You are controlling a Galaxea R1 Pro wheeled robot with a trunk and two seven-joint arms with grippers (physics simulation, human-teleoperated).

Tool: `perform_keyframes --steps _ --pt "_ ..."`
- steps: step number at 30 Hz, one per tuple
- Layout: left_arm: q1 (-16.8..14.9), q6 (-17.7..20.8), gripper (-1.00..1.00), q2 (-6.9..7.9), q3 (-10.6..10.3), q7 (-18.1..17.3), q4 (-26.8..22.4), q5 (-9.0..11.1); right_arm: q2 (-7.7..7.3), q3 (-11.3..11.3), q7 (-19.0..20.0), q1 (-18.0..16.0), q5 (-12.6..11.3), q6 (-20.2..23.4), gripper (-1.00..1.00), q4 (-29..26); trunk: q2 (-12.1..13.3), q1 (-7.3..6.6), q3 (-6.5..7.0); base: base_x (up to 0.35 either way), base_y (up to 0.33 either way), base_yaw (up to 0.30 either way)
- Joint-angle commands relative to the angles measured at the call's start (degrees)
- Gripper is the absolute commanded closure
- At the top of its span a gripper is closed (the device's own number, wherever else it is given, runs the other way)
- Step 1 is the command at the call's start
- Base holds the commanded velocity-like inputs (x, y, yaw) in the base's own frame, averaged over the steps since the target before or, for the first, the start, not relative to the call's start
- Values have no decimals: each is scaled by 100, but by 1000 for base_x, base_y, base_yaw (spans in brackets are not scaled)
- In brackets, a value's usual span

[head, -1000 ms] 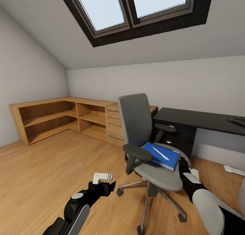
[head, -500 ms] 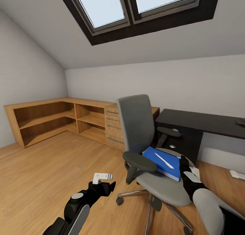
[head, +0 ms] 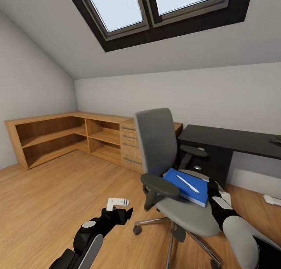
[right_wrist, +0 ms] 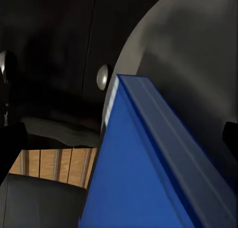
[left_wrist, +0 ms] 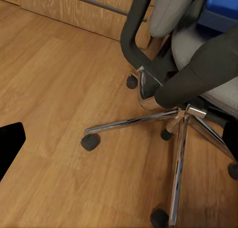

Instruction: In the bedroom, organize the workspace by keeping the computer under the desk, ensuring the monitor is on the desk, placing the keyboard on the desk next to the monitor, placing the mouse on the desk next to the keyboard, moving the folder from the swivel chair onto the desk next to the mouse, stacking the notebook on top of the folder with the pen on top of the notebook, and positioning the swivel chair next to the desk.

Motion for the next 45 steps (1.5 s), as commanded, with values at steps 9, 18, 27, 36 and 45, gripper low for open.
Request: perform_keyframes --steps 9,18,27,36,45 --pt "-4 18 -100 4 -8 58 16 64 -44 -58 12 2 -68 -20 -100 174 -2 -1 -8 -177 -207 0" --pt "-4 17 -100 4 -11 55 68 62 -47 -58 8 2 -68 -22 -100 174 -2 -1 -8 -203 -252 0" --pt "-4 17 -100 4 -8 54 70 56 -76 -58 22 1 -75 -16 -100 160 -2 -1 -8 -139 -154 0" --pt "-4 17 -100 4 -20 55 58 51 -98 -58 21 1 -70 -11 -100 154 -2 -1 -8 -103 -85 0" --pt "-2 17 -100 4 -222 48 -78 58 -93 -58 34 2 -63 -36 -100 164 -2 -1 -8 -10 -7 0"
